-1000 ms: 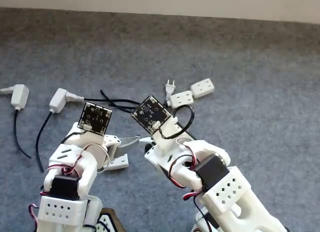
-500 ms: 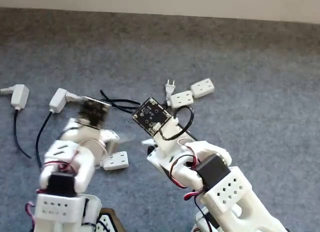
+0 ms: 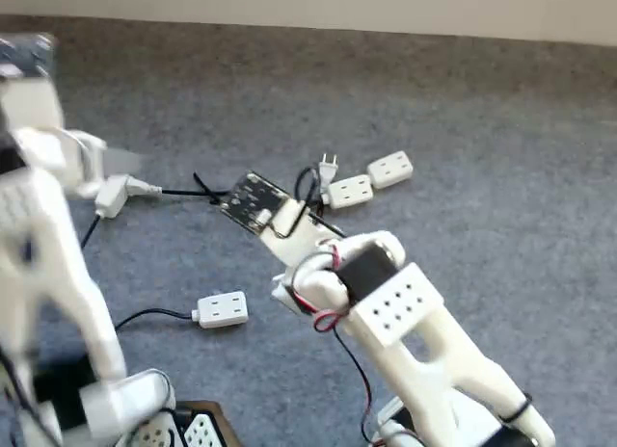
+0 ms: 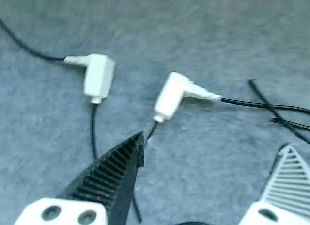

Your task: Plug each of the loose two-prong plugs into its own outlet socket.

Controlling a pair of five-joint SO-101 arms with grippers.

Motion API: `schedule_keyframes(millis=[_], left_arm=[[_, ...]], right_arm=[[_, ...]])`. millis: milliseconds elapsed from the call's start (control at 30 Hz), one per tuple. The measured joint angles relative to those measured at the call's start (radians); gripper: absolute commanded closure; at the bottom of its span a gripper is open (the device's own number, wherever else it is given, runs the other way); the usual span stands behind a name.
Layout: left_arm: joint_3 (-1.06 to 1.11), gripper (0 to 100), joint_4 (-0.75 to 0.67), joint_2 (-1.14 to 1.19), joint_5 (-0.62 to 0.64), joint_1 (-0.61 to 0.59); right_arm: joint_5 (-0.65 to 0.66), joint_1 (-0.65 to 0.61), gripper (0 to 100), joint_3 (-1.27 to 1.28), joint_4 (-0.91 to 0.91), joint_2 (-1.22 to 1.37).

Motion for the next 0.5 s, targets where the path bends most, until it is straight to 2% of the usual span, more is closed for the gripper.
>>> schedule_keyframes(millis=[167, 300, 400, 500], left_arm=[[-0.637, 60, 0.264, 0.539, -0.041, -0.157], [-1.049, 60, 0.328, 0.893, -0.107, -0.265], [-1.188, 60, 0.339, 1.056, -0.170, -0.321], [-1.231, 60, 0.342, 1.109, -0.216, -0.353]], right_arm=[[0.178, -0.011, 99.3, -0.218, 0.069, 0.189], [0.414, -0.086, 99.3, -0.302, 0.137, 0.308], [0.578, -0.147, 99.3, -0.310, 0.144, 0.362], [0.667, -0.187, 99.3, -0.310, 0.121, 0.399]])
